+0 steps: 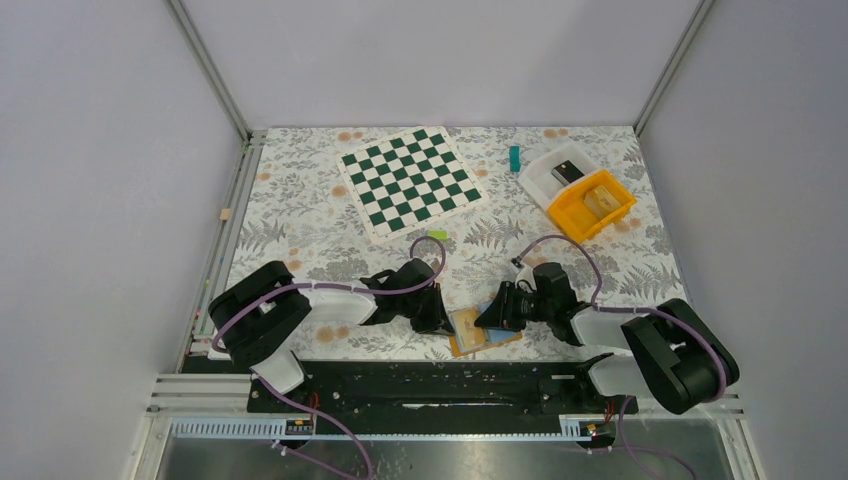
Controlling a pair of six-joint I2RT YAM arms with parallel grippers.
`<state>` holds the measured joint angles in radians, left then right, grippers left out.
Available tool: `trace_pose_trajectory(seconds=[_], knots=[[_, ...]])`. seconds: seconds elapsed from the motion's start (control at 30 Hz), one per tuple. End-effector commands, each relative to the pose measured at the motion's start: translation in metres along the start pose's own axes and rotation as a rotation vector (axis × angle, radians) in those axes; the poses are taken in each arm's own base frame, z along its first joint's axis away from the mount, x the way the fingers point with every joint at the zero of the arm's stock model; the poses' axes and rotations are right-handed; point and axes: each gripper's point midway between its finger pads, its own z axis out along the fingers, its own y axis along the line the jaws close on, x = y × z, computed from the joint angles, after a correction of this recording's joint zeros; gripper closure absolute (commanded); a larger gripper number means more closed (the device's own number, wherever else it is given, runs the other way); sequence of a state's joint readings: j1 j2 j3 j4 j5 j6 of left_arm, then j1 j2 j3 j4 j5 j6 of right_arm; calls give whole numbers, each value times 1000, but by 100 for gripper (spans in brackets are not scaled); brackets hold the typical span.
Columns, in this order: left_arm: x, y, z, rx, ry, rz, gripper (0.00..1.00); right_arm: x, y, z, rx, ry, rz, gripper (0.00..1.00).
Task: Take the credit cards out of the card holder
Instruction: Remove the credit card from the card holder.
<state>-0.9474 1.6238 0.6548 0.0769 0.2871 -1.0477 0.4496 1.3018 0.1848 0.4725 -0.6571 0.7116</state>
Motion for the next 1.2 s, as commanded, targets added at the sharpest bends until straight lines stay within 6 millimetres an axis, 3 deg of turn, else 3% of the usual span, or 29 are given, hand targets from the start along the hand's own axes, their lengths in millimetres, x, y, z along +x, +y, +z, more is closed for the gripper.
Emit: trace_pose_trajectory(seconds=[0.0,0.23,0.53,1.17], knots=[[23,81,6,-283,39,-5,100,1,5,5,-48,-1,-1,74],[24,90,5,-323,42,-9,100,0,9,5,-82,-9,4,100],[25,118,-3,-454,33,-5,100,-5,2,-2,13,-36,-7,100],[18,128,-7,-497,12,22,100,-28,1,-36,148,-173,-29,100]])
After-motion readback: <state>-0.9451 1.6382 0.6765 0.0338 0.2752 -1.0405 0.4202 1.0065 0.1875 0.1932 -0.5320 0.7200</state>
